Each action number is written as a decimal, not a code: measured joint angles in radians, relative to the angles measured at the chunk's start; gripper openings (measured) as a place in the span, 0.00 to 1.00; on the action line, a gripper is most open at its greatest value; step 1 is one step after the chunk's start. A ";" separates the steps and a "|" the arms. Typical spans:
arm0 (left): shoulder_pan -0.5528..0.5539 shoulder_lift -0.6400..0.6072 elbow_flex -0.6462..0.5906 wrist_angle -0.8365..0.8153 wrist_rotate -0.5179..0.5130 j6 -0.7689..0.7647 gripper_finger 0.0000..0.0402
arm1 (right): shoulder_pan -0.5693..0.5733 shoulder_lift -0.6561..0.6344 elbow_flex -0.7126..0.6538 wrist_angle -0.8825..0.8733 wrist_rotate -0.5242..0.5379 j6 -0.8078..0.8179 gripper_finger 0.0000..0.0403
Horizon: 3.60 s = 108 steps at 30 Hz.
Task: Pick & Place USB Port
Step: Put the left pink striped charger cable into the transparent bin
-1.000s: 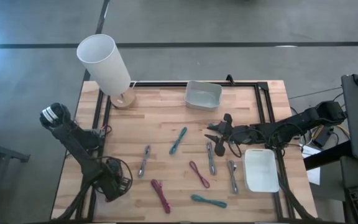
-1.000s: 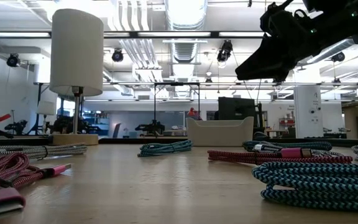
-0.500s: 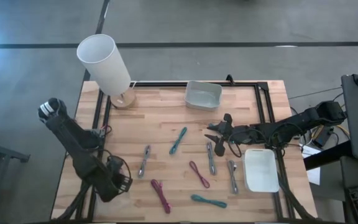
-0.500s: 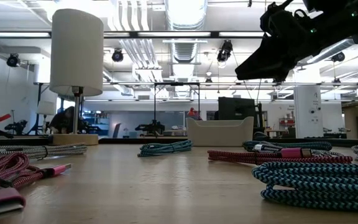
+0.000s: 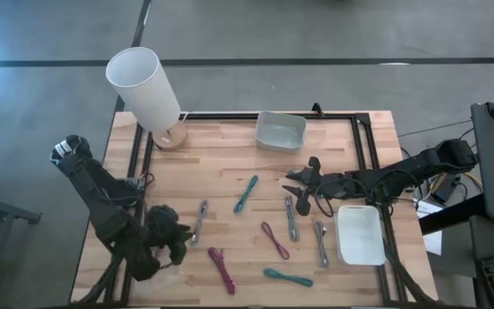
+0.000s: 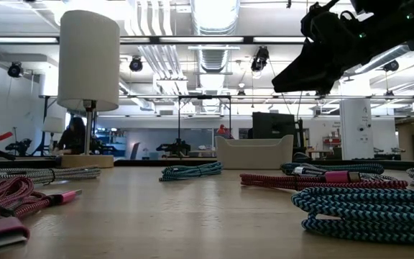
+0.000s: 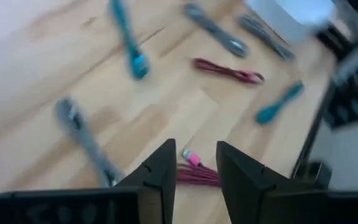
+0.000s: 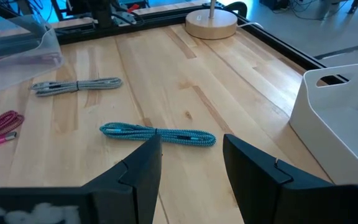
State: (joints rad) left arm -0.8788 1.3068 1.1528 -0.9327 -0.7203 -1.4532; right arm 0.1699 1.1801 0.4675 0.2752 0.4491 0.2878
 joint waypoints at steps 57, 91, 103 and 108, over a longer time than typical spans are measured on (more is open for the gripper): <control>0.264 0.475 -0.108 0.583 0.667 1.178 0.04 | 0.002 0.000 0.000 -0.009 -0.012 0.128 0.42; -0.009 -0.001 -0.050 -0.036 0.431 -0.343 0.02 | 0.002 0.000 -0.005 -0.009 -0.011 0.109 0.42; -0.228 0.042 -0.022 -0.124 0.698 -0.784 0.02 | 0.002 0.000 -0.006 -0.009 -0.011 0.101 0.42; -0.227 0.081 -0.022 -0.124 0.719 -0.782 0.02 | 0.002 0.000 -0.006 -0.009 -0.011 0.102 0.42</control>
State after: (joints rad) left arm -1.1061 1.3873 1.1305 -1.0565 -0.0013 -2.2349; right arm 0.1719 1.1797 0.4618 0.2665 0.4385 0.3897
